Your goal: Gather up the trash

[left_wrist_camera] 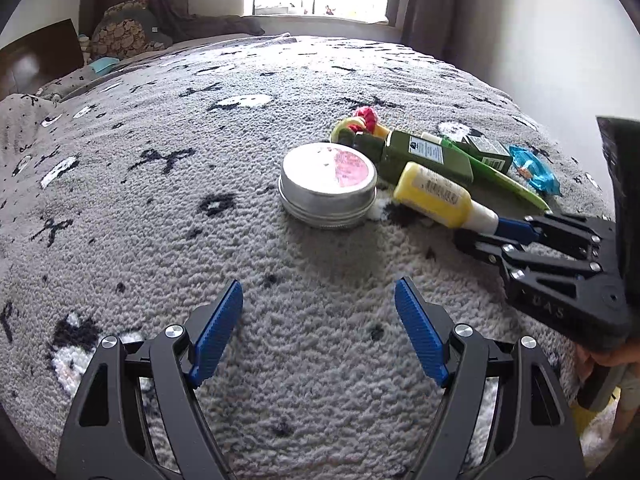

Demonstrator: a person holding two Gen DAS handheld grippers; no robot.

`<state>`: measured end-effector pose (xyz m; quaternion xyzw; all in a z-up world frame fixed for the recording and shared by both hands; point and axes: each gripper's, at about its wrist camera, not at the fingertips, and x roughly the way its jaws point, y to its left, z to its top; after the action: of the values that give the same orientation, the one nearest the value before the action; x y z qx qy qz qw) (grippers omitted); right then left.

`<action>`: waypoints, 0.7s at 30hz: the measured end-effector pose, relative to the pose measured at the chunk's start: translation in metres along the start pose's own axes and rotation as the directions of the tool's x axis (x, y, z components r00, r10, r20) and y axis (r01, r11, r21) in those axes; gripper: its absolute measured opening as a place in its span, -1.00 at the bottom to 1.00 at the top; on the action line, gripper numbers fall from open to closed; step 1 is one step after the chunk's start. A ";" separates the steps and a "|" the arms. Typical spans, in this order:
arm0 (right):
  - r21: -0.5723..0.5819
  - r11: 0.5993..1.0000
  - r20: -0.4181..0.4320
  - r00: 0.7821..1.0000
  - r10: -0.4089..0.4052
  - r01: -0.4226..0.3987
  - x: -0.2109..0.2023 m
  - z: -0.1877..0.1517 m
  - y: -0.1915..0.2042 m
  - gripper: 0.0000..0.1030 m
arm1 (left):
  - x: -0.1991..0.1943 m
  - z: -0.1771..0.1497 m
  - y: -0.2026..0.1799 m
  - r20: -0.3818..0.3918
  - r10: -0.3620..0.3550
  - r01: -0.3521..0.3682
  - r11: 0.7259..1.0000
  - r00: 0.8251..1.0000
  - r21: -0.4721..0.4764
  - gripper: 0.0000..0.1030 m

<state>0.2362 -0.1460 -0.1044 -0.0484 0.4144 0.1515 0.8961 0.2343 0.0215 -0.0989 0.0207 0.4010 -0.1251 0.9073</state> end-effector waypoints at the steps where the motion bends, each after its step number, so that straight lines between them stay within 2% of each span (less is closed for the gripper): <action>1: 0.004 1.000 0.007 1.000 0.003 -0.003 -0.004 -0.003 -0.002 -0.46 | 0.003 0.005 0.000 0.003 -0.001 0.001 1.000 1.000 -0.003 0.44; 9: 0.042 0.999 0.050 0.999 -0.003 0.001 -0.029 -0.022 -0.013 -0.49 | 0.035 0.043 -0.012 0.017 0.002 -0.002 1.000 1.000 0.029 0.46; 14: 0.059 0.998 0.061 0.998 -0.010 0.007 -0.037 -0.031 -0.020 -0.51 | 0.059 0.054 -0.016 -0.017 0.015 -0.015 1.000 1.000 0.024 0.48; 16: 0.062 0.998 0.059 0.998 -0.016 0.013 -0.039 -0.035 -0.023 -0.52 | 0.063 0.056 -0.015 -0.028 0.011 -0.010 1.000 1.000 0.016 0.45; 17: 0.062 0.998 0.058 0.998 -0.018 0.014 -0.040 -0.037 -0.023 -0.52 | 0.064 0.057 -0.014 -0.030 0.011 -0.011 1.000 0.999 0.014 0.30; 21: 0.061 0.998 0.063 0.997 -0.034 0.031 -0.048 -0.045 -0.025 -0.53 | 0.058 0.054 -0.014 -0.029 0.001 0.000 1.000 1.000 0.020 0.30</action>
<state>0.1820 -0.1901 -0.0987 -0.0235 0.3889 0.1260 0.9123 0.3073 -0.0114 -0.1038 0.0318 0.4130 -0.1287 0.9011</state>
